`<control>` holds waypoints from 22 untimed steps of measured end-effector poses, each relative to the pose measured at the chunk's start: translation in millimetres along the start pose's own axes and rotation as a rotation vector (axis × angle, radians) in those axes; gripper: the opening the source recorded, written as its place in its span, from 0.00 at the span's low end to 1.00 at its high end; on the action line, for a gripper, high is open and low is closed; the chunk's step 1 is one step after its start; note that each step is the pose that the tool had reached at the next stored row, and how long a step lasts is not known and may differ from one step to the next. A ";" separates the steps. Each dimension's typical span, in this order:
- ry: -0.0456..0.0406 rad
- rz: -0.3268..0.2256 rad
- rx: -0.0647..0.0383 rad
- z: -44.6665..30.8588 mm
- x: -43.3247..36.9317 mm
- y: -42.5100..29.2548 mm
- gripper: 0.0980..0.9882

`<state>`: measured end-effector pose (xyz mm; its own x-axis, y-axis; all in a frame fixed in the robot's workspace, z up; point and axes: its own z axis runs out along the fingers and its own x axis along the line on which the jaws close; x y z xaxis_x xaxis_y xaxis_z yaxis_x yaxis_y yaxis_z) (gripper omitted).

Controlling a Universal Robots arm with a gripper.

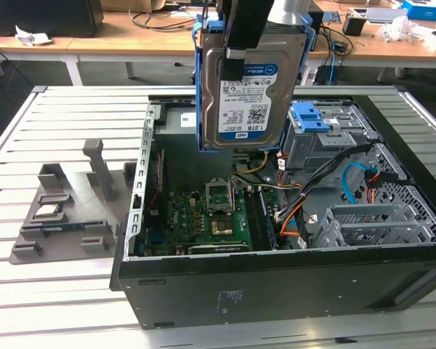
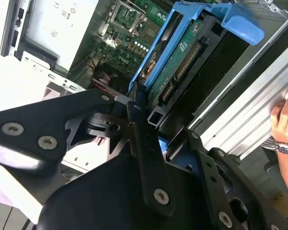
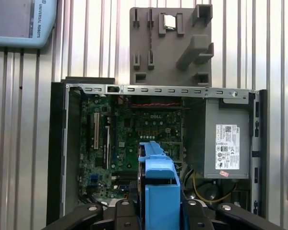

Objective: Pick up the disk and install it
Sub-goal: 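Pick up the disk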

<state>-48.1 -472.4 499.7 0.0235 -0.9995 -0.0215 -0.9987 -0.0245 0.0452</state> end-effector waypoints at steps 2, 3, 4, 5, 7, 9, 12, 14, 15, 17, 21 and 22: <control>0.0000 0.000 0.000 0.2 2.5 0.0 0.30; 0.0001 0.000 0.000 0.3 4.3 0.1 0.30; 0.0000 0.000 0.000 0.5 6.4 0.1 0.30; 0.0001 0.000 0.000 0.6 7.9 0.1 0.30; 0.0001 0.000 0.000 0.9 11.2 0.2 0.30; 0.0000 0.000 0.000 1.3 14.5 0.2 0.30; 0.0000 0.000 0.000 1.8 18.7 0.3 0.30; 0.0001 0.000 0.000 2.2 22.1 0.4 0.30; 0.0000 0.000 0.000 2.6 25.0 0.5 0.30; 0.0000 0.000 0.000 3.0 28.3 0.5 0.30; 0.0001 0.000 0.000 3.6 34.2 0.6 0.30; 0.0001 0.000 0.000 3.8 36.0 0.6 0.30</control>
<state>-48.1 -508.3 495.2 0.0236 -0.9995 -0.0214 -0.9987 -0.0245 0.0452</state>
